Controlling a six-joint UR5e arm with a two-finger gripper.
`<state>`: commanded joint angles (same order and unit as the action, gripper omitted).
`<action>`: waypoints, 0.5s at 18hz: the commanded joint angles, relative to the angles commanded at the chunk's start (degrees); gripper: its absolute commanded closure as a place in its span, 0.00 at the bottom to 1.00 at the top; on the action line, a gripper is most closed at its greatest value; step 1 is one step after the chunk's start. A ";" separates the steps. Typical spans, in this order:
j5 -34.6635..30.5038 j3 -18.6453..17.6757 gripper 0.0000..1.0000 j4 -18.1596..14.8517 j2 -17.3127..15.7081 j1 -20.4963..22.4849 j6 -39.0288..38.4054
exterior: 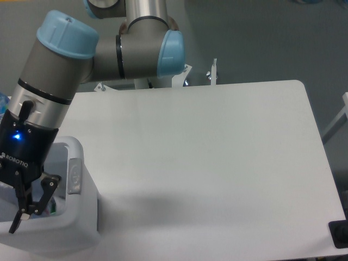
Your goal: Place the trash in the trash can
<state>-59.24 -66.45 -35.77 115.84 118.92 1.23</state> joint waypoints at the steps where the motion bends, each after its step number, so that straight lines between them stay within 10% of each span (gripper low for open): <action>1: 0.00 -0.09 0.00 0.00 0.09 0.09 0.00; 9: -9.99 0.61 0.00 -0.26 -0.53 6.32 0.52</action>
<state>-69.23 -65.83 -36.03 115.32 125.24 1.75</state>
